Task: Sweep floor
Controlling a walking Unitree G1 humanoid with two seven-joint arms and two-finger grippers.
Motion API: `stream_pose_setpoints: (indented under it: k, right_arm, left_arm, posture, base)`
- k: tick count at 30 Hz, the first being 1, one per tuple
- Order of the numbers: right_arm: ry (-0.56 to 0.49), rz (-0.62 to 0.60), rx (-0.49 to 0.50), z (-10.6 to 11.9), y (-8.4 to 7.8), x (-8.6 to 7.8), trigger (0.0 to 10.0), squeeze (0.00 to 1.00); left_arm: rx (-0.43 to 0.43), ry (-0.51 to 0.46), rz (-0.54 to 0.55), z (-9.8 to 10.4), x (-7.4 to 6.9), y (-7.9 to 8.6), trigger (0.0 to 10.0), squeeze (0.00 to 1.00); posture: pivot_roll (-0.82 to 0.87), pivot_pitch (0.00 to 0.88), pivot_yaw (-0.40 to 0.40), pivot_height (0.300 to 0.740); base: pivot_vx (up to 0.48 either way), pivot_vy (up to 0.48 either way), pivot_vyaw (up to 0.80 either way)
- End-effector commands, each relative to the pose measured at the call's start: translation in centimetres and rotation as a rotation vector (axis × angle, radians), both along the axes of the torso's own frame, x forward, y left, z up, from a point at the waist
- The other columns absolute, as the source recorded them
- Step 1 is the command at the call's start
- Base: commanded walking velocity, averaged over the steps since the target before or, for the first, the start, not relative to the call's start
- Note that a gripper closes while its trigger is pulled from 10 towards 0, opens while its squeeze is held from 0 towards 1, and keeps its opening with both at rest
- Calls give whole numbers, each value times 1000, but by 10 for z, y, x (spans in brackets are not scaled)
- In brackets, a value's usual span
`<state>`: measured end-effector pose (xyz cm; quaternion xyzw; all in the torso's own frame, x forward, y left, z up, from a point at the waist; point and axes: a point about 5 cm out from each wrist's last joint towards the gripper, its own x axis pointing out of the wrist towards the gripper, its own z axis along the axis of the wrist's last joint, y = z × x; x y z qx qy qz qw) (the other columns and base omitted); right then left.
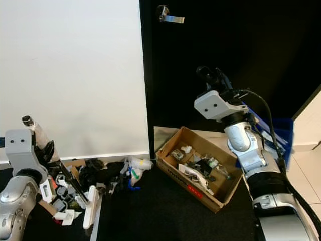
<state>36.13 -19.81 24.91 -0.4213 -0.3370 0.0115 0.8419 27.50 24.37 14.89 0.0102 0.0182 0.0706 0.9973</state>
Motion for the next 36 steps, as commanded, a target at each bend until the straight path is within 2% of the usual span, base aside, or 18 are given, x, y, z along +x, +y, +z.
stream_pose_setpoints:
  k: [1,3,7,12,15,26,28,29,30,32,33,36]
  right_arm:
    - [-25,45,-60,3,9,0,10000,0]
    - [-19,60,-65,2,12,0,10000,0]
    - [53,220,-164,-17,43,-4,10000,0]
    - [99,308,-225,-35,58,-10,10000,0]
    - [108,330,-244,-40,62,-12,10000,0]
    - [91,272,-234,-29,48,-4,10000,0]
    - [83,252,-210,-25,45,-3,10000,0]
    - [72,190,-93,-13,31,2,10000,0]
    - [72,190,-93,-13,31,2,10000,0]
    - [51,126,65,2,14,6,10000,0]
    - [51,126,65,2,14,6,10000,0]
    - [-32,30,275,30,-22,2,10000,0]
  left_arm:
    - [5,-17,18,2,-4,1,10000,0]
    - [4,-17,19,3,-4,1,10000,0]
    - [1,-19,21,3,-4,1,10000,0]
    - [-2,-19,21,3,-4,-1,10000,0]
    - [-4,-20,20,3,-4,-1,10000,0]
    - [-6,-20,26,3,-6,-1,10000,0]
    - [-6,-20,26,3,-6,-1,10000,0]
    - [-5,-21,24,3,-6,-1,10000,0]
    - [-5,-21,24,3,-6,-1,10000,0]
    - [-6,-22,23,3,-5,-2,10000,0]
    - [-6,-22,23,3,-5,-2,10000,0]
    - [-7,-20,19,3,-5,-3,10000,0]
  posture:
    - [83,160,38,740]
    - [83,160,38,740]
    - [78,162,34,740]
    - [80,167,32,740]
    - [81,168,31,740]
    - [83,170,31,740]
    - [83,170,31,740]
    - [86,170,30,740]
    - [86,170,30,740]
    - [86,170,30,740]
    - [86,170,30,740]
    - [83,166,37,740]
  base:
    - [0,0,0]
    - [0,0,0]
    - [0,0,0]
    - [0,0,0]
    - [0,0,0]
    - [0,0,0]
    - [0,0,0]
    - [0,0,0]
    - [0,0,0]
    - [0,0,0]
    - [0,0,0]
    - [0,0,0]
